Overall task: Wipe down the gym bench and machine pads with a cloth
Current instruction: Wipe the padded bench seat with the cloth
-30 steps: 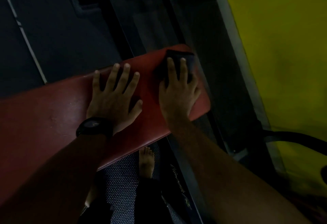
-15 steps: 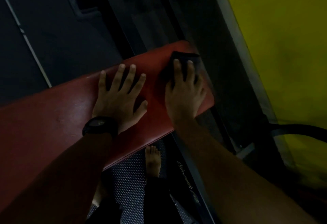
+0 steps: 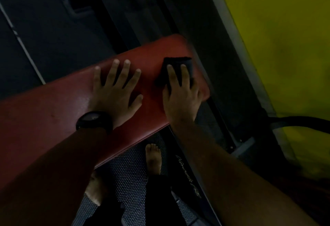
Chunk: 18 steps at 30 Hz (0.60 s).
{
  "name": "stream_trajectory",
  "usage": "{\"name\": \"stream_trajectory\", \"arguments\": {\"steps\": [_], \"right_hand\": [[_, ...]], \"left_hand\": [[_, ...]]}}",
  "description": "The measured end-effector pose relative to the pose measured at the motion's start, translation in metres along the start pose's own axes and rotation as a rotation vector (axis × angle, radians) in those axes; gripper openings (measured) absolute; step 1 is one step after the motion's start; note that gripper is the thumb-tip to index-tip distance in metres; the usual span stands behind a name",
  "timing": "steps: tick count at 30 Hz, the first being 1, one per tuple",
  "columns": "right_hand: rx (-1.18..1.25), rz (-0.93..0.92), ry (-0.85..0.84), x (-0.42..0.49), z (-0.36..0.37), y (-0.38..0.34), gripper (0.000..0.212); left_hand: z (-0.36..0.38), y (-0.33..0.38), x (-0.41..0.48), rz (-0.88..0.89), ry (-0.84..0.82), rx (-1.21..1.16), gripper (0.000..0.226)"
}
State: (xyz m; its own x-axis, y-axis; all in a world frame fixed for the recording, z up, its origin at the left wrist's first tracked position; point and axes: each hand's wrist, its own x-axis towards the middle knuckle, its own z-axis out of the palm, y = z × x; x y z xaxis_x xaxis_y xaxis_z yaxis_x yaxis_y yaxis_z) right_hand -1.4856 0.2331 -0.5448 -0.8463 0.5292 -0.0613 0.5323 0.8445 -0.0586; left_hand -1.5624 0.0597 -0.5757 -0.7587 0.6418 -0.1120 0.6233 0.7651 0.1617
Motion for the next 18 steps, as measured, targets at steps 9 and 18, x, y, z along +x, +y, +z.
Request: {"name": "stream_trajectory", "arguments": {"steps": [9,18], "right_hand": [[0.049,0.402,-0.03,0.024,-0.008,0.018,0.065],[0.074,0.143,0.092,-0.082,0.021,-0.09,0.067]], "left_hand": [[0.001,-0.009,-0.013,0.06,-0.016,-0.004,0.076],[-0.002,-0.044,-0.09,-0.13,0.033,-0.137,0.062]]}}
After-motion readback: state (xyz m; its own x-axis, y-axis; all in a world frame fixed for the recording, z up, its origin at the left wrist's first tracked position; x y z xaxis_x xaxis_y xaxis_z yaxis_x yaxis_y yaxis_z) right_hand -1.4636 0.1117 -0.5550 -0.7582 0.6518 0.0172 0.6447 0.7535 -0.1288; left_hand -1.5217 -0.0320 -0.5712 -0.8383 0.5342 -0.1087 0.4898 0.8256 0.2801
